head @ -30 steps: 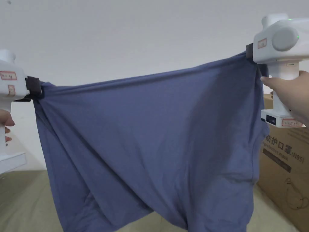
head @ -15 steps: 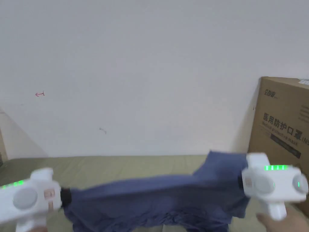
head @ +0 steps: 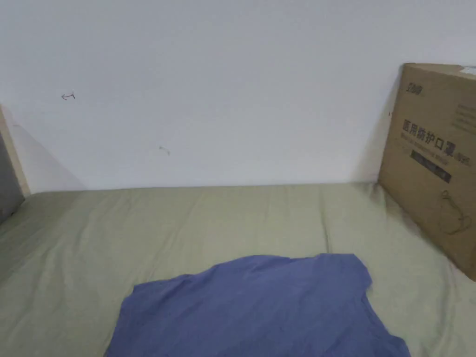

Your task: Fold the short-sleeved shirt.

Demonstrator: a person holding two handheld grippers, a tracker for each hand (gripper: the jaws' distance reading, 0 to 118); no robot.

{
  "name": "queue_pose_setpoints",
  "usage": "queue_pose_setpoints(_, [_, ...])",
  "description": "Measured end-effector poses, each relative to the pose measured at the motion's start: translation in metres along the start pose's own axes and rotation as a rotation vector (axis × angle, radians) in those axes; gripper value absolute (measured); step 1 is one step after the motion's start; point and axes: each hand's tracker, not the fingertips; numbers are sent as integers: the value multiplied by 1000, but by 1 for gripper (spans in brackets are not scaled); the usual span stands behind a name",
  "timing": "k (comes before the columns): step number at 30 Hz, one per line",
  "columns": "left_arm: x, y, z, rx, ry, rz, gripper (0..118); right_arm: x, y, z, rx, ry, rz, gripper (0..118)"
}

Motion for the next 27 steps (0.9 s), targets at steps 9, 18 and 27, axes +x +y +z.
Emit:
queue_pose_setpoints(9, [18, -46, 34, -183, 75, -111, 3, 3, -37, 38, -310, 30, -39, 0])
queue_pose_setpoints(18, [20, -54, 49, -149, 72, -46, 3, -8, -58, 49, -390, -22, 31, 0])
queue_pose_setpoints(27, [18, -66, 85, -11, -4, 33, 107, -14, -64, 74, -244, 26, -70, 116])
